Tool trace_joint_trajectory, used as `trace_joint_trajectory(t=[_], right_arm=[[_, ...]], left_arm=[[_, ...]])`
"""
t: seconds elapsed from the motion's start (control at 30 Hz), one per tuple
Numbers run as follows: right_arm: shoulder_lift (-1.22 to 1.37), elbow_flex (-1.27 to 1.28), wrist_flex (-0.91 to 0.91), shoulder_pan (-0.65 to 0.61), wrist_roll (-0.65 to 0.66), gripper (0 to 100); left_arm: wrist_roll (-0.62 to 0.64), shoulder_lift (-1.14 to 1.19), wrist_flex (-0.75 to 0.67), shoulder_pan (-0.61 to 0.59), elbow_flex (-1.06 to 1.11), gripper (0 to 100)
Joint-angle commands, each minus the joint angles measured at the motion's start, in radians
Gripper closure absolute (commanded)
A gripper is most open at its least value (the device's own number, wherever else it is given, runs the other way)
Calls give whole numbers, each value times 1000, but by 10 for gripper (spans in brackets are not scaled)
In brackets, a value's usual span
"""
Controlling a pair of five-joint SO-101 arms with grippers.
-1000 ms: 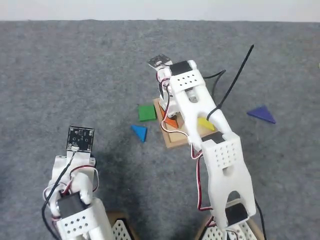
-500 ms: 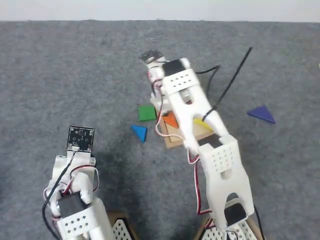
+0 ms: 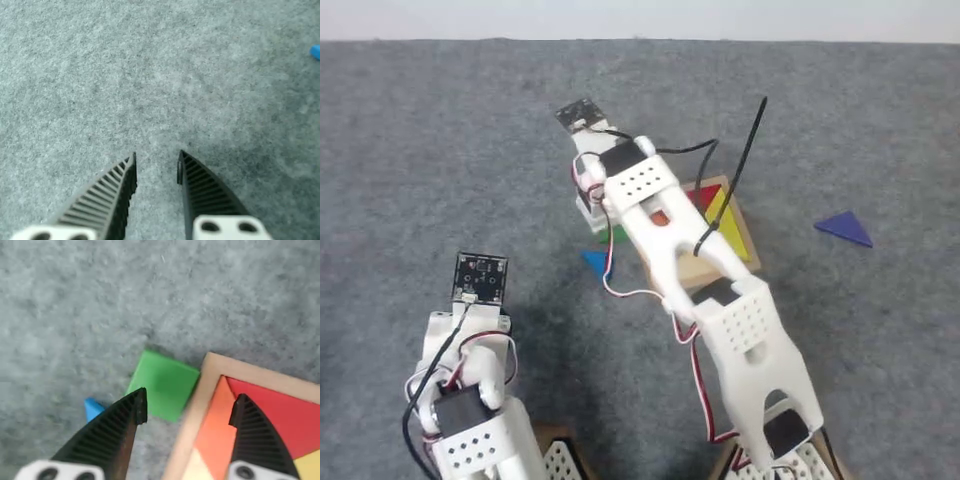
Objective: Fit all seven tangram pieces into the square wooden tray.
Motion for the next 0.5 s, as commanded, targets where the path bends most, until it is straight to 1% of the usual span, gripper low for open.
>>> trace_joint_trajectory(t=[0.0, 0.23, 0.47], right_arm=[[-19, -55, -15, -51, -44, 728], [-13, -49, -13, -79, -46, 728], [74, -54, -15, -79, -40, 730]], left_arm=[[-6, -6, -11, -2, -7, 867], [-6, -6, -11, -2, -7, 867], [-6, -6, -11, -2, -7, 867]])
